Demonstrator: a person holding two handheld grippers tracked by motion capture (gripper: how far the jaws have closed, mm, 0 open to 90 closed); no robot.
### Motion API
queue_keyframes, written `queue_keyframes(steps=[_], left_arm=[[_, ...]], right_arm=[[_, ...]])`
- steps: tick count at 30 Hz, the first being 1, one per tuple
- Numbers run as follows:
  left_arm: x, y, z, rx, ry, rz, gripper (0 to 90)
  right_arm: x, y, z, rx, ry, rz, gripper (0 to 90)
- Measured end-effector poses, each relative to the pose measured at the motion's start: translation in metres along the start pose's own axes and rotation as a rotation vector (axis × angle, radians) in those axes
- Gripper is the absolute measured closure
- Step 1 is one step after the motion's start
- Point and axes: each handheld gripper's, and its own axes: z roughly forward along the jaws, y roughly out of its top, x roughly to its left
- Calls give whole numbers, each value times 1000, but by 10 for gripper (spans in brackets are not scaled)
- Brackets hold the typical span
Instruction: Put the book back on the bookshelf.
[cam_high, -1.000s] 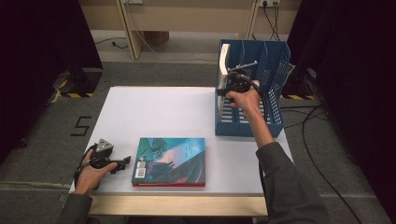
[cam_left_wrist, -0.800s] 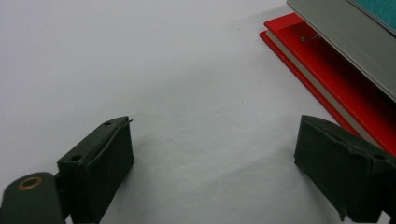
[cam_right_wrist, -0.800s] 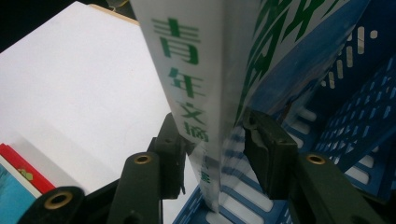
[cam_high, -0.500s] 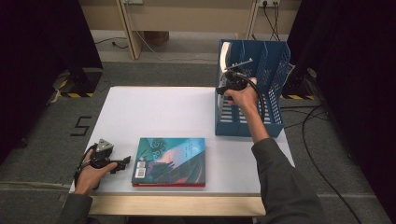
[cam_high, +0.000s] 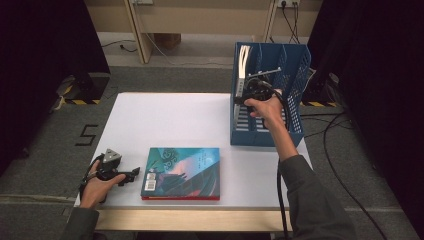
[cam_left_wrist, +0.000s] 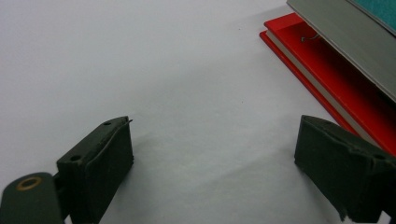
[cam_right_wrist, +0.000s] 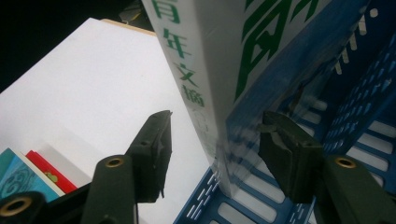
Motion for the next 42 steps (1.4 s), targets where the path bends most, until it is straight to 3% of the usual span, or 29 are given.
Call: queue_keyframes(steps=[10, 15, 19, 22, 35, 39, 42], left_arm=[[0, 0, 0, -1, 0, -1, 105], [0, 0, 0, -2, -2, -3, 105], [0, 0, 0, -1, -2, -1, 106], [0, 0, 0, -1, -2, -1, 106], [0, 0, 0, 0, -2, -1, 105], [0, 0, 0, 0, -2, 0, 106], [0, 0, 0, -1, -1, 0, 106]], right_arm=[[1, 5, -4, -42, -17, 32, 362], [12, 9, -1, -19, -22, 24, 345], [11, 7, -6, -12, -27, 53, 322], [9, -1, -12, -17, -8, 66, 320], [16, -50, -42, -62, 115, 26, 306], [20, -67, -44, -62, 116, 2, 295], [23, -79, -43, -49, 145, -6, 290]])
